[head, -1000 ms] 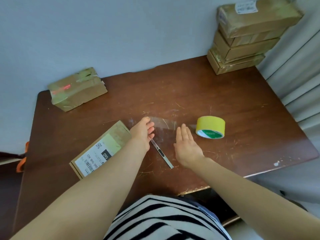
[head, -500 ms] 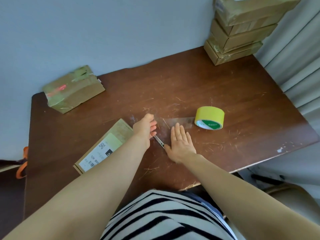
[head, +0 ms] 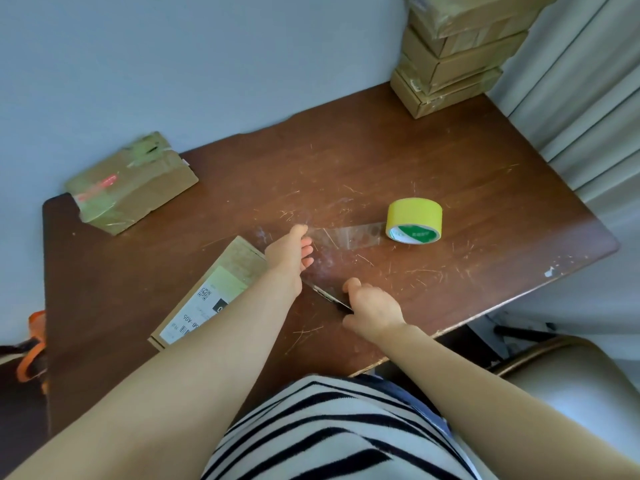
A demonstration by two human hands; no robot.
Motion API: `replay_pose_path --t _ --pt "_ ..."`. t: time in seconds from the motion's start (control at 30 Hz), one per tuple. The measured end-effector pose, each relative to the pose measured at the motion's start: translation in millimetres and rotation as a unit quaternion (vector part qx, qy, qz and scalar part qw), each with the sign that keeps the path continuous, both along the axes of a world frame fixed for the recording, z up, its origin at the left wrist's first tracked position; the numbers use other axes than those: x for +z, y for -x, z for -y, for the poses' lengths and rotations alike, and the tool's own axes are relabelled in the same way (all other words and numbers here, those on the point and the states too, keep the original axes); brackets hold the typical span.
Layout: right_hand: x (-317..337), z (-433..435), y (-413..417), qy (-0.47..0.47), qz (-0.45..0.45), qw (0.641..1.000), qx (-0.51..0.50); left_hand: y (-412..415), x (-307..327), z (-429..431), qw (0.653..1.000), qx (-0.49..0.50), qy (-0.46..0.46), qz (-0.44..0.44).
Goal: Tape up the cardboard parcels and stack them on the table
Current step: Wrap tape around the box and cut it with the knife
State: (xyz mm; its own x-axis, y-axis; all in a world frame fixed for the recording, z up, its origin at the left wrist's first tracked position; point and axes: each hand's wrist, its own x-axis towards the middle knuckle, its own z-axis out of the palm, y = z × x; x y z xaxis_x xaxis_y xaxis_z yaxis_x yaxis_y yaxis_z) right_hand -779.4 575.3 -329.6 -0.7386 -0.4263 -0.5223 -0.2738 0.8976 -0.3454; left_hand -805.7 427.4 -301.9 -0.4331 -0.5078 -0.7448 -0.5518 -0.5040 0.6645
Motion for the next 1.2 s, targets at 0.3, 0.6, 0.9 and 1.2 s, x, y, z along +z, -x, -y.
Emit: replay_pose_path --t 0.3,0.6,0.9,1.2 --pt "2.6 -45.3 -3.4 0.182 0.137 0.922 -0.313 -3.1 -3.9 -13.0 0.997 0.074 0.017 -0.003" --pt "17.8 -3.8 29.7 0.109 0.036 0.971 -0.209 -0.6 -5.7 -16.8 0.994 0.101 0.026 -0.011" --pt "6.0 6.8 29.7 0.028 -0.005 0.989 -0.148 1.6 -8.0 -16.4 0.993 0.098 0.055 -0.036" --pt "-16.7 -19.3 0.6 0.043 -0.071 0.994 -0.066 4.0 -5.3 -11.2 0.993 0.059 0.090 -0.049"
